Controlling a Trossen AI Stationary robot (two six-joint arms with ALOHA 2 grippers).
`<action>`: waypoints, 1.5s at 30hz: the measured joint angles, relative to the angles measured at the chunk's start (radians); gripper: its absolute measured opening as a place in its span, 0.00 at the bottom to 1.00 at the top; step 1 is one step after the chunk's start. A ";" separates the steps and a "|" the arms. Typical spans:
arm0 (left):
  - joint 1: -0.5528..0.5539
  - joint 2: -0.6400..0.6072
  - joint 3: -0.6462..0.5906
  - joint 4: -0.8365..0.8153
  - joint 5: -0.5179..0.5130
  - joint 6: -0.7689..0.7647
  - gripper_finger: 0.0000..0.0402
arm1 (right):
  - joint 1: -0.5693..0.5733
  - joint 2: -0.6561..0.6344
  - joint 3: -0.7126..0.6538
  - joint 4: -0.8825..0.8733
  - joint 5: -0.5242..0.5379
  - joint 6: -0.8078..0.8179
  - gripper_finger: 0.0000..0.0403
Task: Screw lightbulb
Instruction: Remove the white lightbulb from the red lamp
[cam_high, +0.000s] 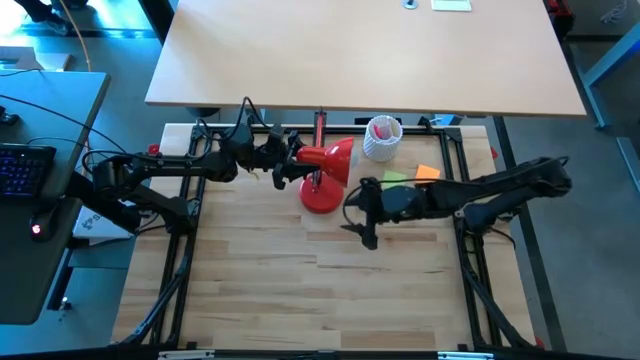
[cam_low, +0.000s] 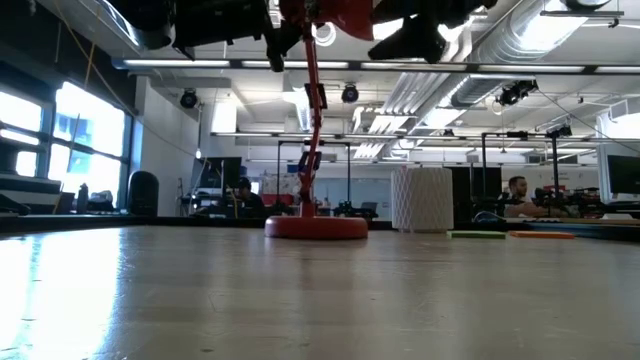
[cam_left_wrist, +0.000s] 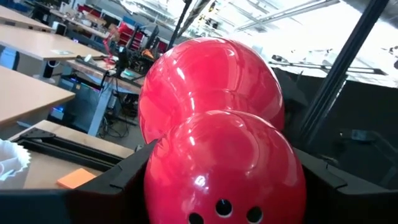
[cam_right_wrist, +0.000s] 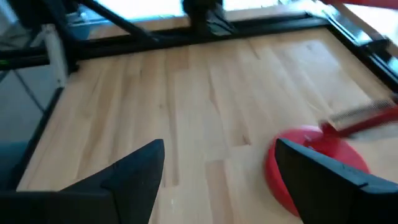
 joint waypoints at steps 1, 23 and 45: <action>0.000 0.000 0.000 -0.001 0.002 -0.001 0.63 | -0.013 -0.010 -0.011 0.003 0.000 0.011 0.75; -0.077 -0.002 0.001 0.002 0.179 0.052 0.63 | 0.158 -0.241 -0.023 0.167 0.309 0.053 0.75; -0.092 -0.002 0.001 -0.002 0.159 0.072 0.63 | -0.010 -0.110 -0.023 0.364 0.196 0.060 0.75</action>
